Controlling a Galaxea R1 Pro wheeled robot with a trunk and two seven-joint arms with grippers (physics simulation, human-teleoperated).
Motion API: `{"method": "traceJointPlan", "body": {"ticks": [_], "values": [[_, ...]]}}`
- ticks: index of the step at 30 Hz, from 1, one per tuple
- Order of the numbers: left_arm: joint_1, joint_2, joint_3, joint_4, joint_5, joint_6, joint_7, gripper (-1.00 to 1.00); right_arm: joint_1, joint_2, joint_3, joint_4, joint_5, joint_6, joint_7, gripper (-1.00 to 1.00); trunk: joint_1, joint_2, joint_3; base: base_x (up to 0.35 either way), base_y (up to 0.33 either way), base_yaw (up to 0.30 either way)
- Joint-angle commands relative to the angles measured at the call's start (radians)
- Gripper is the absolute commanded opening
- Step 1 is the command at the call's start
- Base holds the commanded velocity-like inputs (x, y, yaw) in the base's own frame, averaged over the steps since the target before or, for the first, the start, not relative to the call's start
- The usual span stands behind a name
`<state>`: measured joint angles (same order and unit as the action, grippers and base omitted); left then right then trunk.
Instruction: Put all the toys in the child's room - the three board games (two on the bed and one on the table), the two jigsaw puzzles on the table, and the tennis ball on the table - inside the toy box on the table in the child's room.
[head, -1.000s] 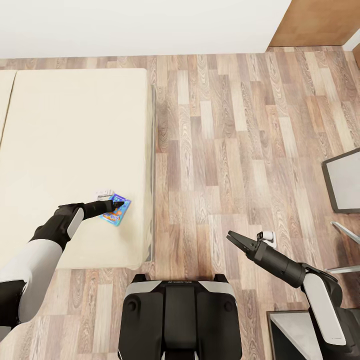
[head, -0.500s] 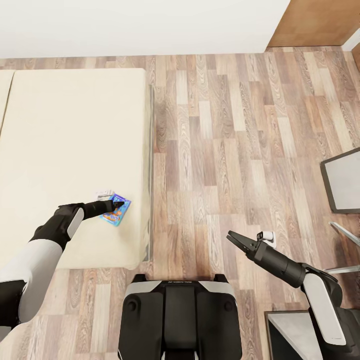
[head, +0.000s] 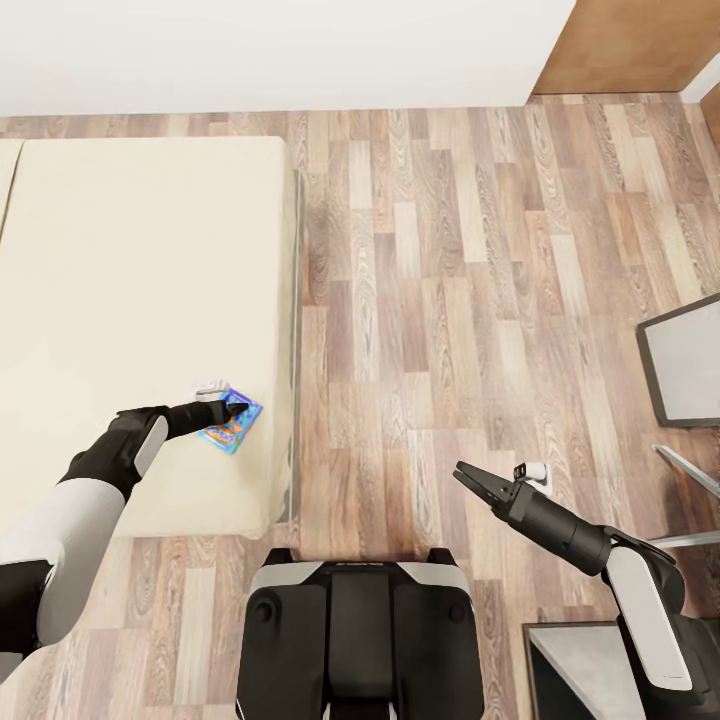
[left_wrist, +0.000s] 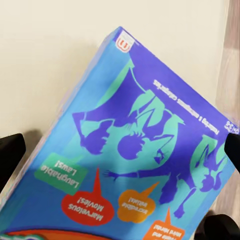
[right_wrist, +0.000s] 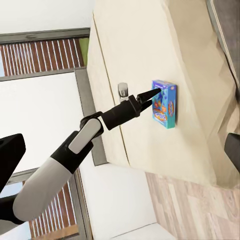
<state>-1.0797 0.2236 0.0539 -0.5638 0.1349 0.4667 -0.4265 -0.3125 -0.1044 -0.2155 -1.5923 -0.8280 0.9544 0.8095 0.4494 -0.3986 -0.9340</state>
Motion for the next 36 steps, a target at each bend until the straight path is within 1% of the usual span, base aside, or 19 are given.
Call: {"method": "traceJointPlan", "body": {"ticks": [1,36], "values": [[0.000,0.000,0.003,-0.001,0.008,0.009,-0.001,1.00,0.000,0.000,-0.001,0.000,0.001,0.004,0.003,1.00,0.001,-0.002,-0.001,0.000,-0.060,0.000],[0.000,0.000,0.003,-0.001,0.008,0.000,-0.002,1.00,0.000,-0.002,-0.002,0.000,0.004,0.002,0.000,1.00,0.001,-0.002,-0.001,0.000,-0.004,0.000]]}}
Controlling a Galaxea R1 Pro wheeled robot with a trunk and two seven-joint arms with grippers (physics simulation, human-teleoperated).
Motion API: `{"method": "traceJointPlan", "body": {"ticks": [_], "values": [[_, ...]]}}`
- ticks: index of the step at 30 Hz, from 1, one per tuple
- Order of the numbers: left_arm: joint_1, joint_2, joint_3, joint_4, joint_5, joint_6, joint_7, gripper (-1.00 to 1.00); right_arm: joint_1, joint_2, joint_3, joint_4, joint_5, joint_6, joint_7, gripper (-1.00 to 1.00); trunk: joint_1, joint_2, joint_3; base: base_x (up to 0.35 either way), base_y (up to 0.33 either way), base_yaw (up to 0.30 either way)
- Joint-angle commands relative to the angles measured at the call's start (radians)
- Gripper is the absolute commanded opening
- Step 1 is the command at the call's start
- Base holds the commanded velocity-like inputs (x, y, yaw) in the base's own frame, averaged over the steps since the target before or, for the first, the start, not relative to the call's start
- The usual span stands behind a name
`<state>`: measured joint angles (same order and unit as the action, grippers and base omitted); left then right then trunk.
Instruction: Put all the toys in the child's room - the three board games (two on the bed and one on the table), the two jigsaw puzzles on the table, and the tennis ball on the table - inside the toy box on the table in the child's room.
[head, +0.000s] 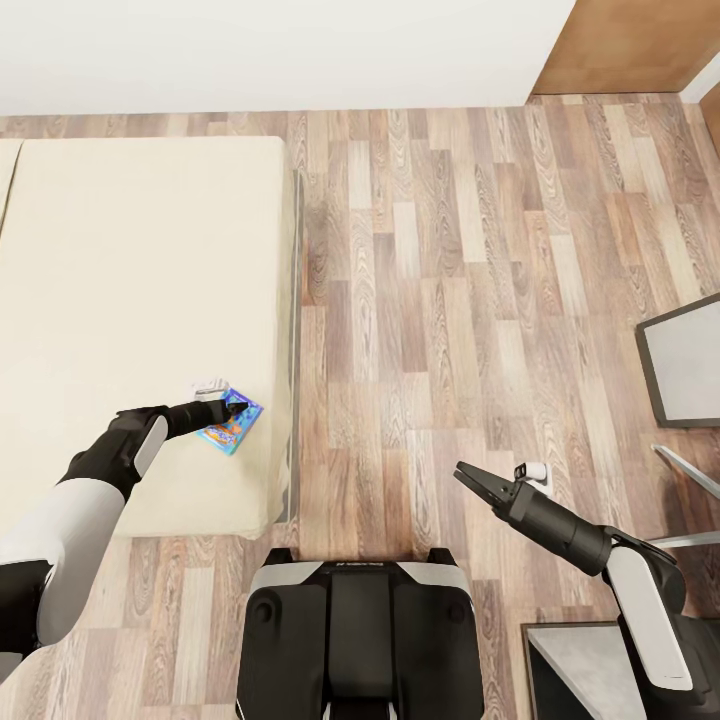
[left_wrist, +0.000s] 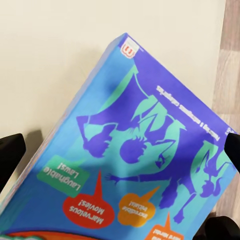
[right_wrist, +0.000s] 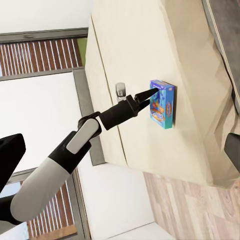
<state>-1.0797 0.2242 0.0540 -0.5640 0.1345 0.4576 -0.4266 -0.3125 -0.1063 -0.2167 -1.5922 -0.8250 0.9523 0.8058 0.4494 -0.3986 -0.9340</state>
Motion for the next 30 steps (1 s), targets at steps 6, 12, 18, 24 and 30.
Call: {"method": "traceJointPlan", "body": {"ticks": [6,12,18,24,30], "values": [[0.000,0.000,0.003,-0.001,0.008,0.009,-0.001,1.00,0.000,0.000,-0.001,0.000,0.001,0.004,0.002,1.00,0.001,-0.001,-0.001,0.000,0.000,0.000],[0.001,0.000,0.003,-0.001,0.008,0.009,-0.001,1.00,0.000,0.000,-0.001,0.000,0.002,0.003,-0.008,1.00,0.001,-0.001,-0.001,0.000,0.000,0.000],[0.001,0.000,0.003,-0.001,0.008,0.009,-0.001,1.00,0.000,-0.001,-0.003,0.000,0.002,0.004,-0.060,1.00,0.001,-0.001,-0.001,0.000,0.000,0.000],[0.001,0.001,0.003,-0.001,0.008,0.009,-0.002,1.00,0.000,0.000,-0.010,0.000,0.001,0.005,-0.080,1.00,0.001,-0.001,-0.001,0.000,0.000,0.000],[0.001,0.000,0.003,-0.001,0.009,0.009,-0.003,1.00,0.000,0.000,-0.010,0.000,0.001,0.006,-0.083,1.00,0.001,-0.001,-0.001,0.000,0.000,0.000]]}}
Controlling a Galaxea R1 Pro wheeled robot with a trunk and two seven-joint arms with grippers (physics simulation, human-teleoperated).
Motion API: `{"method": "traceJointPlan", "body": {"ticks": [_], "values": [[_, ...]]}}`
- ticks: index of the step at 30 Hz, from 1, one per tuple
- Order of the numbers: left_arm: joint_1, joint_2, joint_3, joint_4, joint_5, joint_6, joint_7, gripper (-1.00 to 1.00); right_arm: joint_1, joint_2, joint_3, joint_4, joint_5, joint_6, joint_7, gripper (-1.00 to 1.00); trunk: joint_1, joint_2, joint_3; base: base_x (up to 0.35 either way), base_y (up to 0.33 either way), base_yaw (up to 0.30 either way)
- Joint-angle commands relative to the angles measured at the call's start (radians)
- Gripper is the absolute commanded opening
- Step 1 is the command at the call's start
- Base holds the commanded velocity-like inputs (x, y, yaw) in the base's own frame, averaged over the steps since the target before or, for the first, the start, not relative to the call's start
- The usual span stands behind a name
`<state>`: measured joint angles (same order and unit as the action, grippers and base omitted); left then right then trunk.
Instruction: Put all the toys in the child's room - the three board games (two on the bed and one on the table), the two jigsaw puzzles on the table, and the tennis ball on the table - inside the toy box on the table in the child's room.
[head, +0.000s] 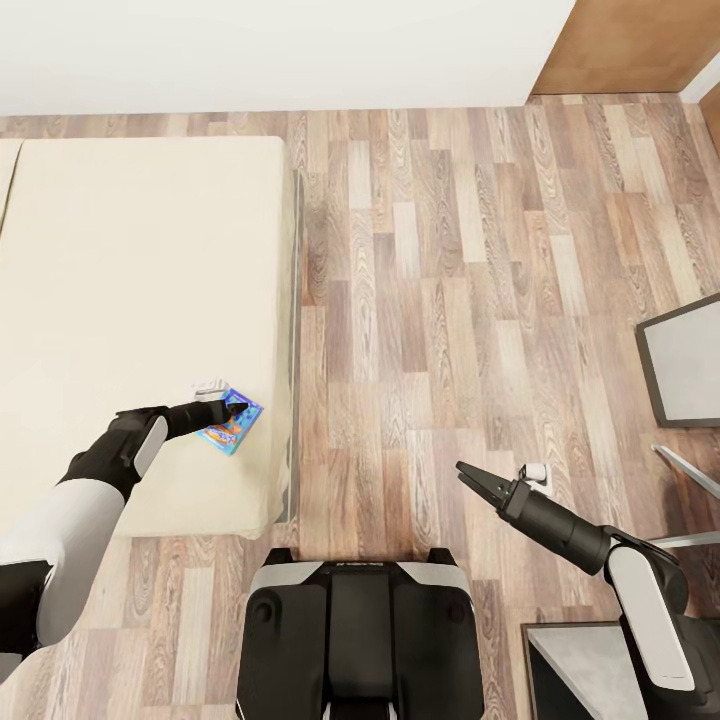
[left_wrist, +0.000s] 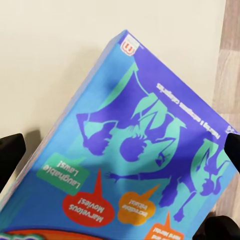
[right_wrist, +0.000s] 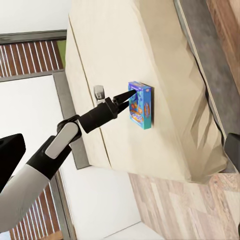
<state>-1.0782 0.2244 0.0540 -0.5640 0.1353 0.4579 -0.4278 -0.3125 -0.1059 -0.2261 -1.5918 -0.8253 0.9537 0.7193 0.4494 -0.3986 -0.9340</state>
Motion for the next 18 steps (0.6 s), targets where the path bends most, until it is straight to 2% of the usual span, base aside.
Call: {"method": "traceJointPlan", "body": {"ticks": [1,18], "values": [[0.000,0.000,0.003,-0.001,0.008,0.009,-0.002,1.00,0.000,0.000,-0.001,0.000,0.002,0.005,0.004,1.00,0.001,-0.001,-0.001,0.000,0.000,0.000],[0.000,0.000,0.003,0.000,0.008,0.019,-0.012,1.00,0.000,0.000,-0.001,0.001,0.002,0.005,0.003,1.00,0.001,-0.001,-0.001,0.000,0.000,0.000]]}}
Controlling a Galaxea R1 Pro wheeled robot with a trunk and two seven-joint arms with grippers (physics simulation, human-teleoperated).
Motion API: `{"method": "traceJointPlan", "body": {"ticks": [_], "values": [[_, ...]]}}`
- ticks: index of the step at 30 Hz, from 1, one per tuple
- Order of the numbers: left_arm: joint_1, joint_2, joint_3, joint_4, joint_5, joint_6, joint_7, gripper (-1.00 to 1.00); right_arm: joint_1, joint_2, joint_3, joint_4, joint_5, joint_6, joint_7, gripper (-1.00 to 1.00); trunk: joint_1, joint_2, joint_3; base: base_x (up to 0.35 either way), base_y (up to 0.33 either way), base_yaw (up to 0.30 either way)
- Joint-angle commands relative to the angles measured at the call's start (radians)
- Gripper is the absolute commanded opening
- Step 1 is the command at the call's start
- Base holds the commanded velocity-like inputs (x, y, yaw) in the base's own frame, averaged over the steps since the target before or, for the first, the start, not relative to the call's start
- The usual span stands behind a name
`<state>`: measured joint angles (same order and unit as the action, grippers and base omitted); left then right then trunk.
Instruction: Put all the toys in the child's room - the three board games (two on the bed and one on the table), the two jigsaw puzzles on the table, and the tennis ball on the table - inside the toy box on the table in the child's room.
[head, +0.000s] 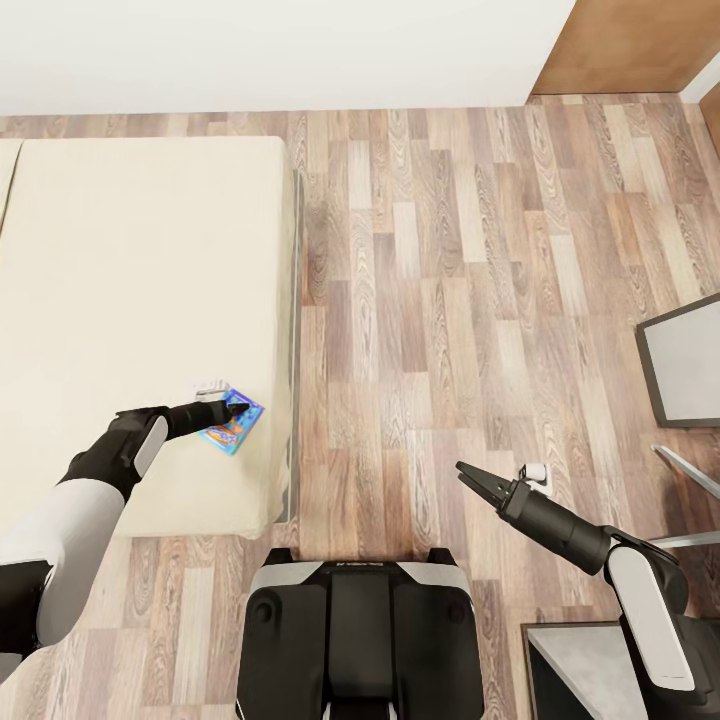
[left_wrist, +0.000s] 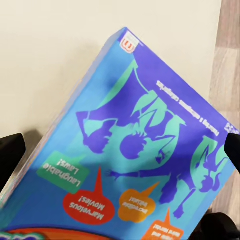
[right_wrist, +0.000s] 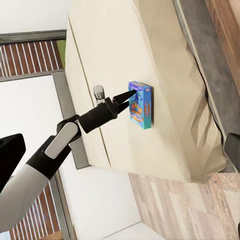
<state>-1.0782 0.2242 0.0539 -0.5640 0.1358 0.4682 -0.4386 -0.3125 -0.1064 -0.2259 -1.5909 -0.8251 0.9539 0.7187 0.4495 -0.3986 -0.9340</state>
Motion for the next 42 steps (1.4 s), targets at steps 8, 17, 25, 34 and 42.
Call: {"method": "traceJointPlan", "body": {"ticks": [8,17,25,34,42], "values": [[0.000,0.000,0.003,-0.001,0.006,0.012,-0.043,1.00,0.000,-0.001,-0.001,-0.001,0.002,0.005,0.004,1.00,0.001,-0.001,-0.001,0.000,0.000,0.000],[0.000,0.000,0.003,0.000,0.007,0.012,-0.051,1.00,0.000,0.000,0.000,-0.001,0.002,0.005,0.004,1.00,0.001,-0.001,-0.001,0.000,0.000,0.000],[0.000,0.000,0.003,0.000,0.007,0.012,-0.051,1.00,0.000,0.000,0.000,-0.001,0.002,0.005,0.004,1.00,0.001,-0.001,-0.001,0.000,0.000,0.000],[0.000,0.000,0.003,-0.001,0.007,0.012,-0.052,1.00,0.000,0.000,0.000,-0.001,0.002,0.005,0.004,1.00,0.001,-0.001,-0.001,0.000,0.000,0.000],[0.000,0.000,0.003,0.000,0.007,0.017,-0.059,1.00,0.000,-0.001,0.000,-0.001,0.002,0.005,0.005,1.00,0.001,-0.001,-0.001,0.000,0.000,0.000]]}}
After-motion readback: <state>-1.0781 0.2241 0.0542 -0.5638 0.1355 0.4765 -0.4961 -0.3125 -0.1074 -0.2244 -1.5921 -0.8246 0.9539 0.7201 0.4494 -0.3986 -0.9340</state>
